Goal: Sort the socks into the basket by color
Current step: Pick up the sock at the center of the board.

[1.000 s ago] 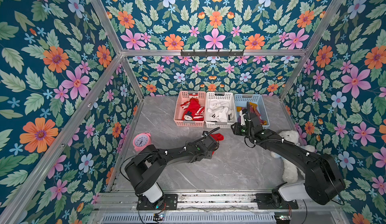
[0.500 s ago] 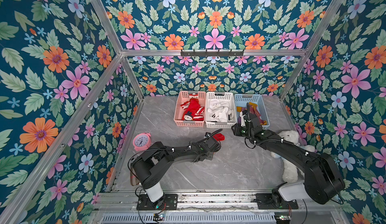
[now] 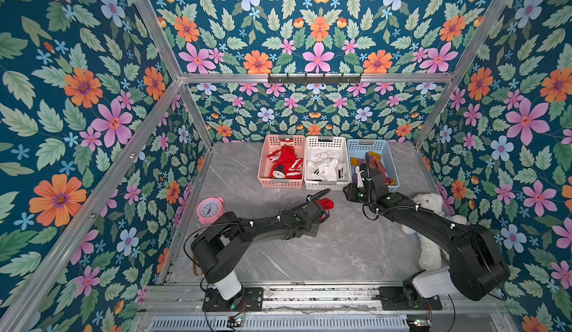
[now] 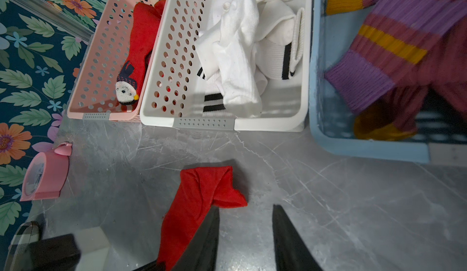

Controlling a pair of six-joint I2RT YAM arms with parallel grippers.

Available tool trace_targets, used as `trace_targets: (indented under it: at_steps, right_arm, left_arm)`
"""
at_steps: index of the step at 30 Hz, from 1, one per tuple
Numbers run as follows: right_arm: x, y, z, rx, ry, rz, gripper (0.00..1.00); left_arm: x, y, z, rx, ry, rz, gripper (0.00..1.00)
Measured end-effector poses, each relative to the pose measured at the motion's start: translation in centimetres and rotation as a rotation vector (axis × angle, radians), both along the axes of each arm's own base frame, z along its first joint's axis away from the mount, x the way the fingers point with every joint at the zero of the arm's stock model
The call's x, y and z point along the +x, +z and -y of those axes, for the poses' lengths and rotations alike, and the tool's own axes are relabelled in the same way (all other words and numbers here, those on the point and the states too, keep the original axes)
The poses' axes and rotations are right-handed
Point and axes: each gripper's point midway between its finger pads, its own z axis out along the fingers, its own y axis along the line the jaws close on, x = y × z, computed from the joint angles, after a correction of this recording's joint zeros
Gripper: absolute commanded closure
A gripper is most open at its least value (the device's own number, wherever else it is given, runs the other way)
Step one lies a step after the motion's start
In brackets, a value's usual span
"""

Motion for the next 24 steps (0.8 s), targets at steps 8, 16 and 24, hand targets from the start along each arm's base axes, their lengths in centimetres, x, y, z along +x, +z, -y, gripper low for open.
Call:
trace_targets:
  at_steps: [8,16,24]
  right_arm:
    - [-0.4,1.0,0.6,0.014,-0.008,0.026,0.62]
    - [-0.9,1.7,1.2,0.018,-0.02,0.046,0.62]
    - [-1.4,2.1,1.6,0.02,-0.026,0.056,0.61]
  left_arm:
    - [3.8,5.7,0.4,-0.128,-0.007,0.063,1.0]
    - [9.0,11.5,-1.2,-0.265,0.025,0.129,1.0]
    - [14.4,18.3,-2.3,-0.37,0.056,0.269,1.0]
